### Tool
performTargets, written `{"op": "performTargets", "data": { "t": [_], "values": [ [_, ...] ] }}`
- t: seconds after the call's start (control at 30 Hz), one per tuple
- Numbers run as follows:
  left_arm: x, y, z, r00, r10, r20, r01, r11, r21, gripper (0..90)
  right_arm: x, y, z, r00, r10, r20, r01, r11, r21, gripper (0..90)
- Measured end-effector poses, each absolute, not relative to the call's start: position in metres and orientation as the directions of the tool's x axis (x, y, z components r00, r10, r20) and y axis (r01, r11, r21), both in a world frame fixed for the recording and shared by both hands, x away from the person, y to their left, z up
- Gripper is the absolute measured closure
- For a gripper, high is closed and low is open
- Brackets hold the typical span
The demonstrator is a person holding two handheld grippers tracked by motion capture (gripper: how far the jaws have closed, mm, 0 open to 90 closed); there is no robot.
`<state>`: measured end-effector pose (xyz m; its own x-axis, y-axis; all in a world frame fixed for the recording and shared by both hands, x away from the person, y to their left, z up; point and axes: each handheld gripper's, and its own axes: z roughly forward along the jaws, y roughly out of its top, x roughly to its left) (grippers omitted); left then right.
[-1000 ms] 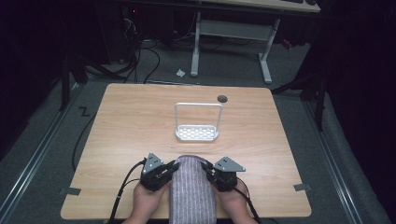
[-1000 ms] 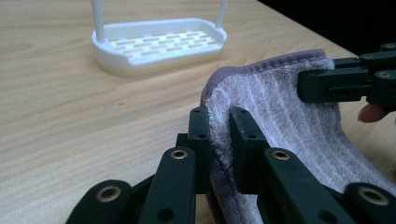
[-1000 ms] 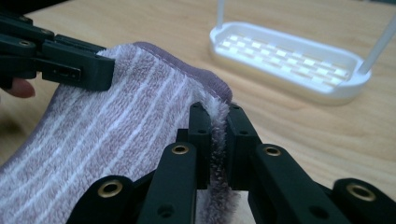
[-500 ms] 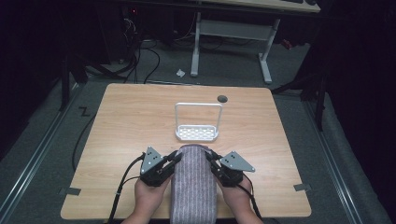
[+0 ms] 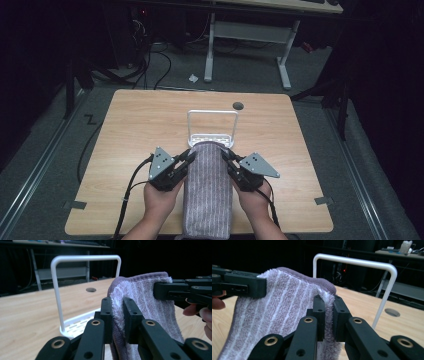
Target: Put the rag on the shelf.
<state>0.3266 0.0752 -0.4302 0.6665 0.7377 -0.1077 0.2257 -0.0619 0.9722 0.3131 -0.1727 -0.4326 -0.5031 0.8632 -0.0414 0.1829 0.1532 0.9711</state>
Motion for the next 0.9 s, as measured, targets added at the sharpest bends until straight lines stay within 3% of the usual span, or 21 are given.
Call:
{"op": "performTargets", "data": {
  "t": [0.47, 0.9],
  "values": [
    [0.341, 0.072, -0.372, 0.679, 0.732, -0.047, 0.101, -0.030, 0.994, 79.7, 0.323, -0.177, -0.378, -0.495, 0.868, -0.049, 0.092, 0.109, 0.990, 83.2],
    [0.372, 0.062, -0.336, 0.698, 0.716, 0.014, 0.054, -0.073, 0.996, 79.7, 0.347, -0.191, -0.326, -0.467, 0.883, -0.035, 0.045, 0.064, 0.997, 83.4]
  ]
}}
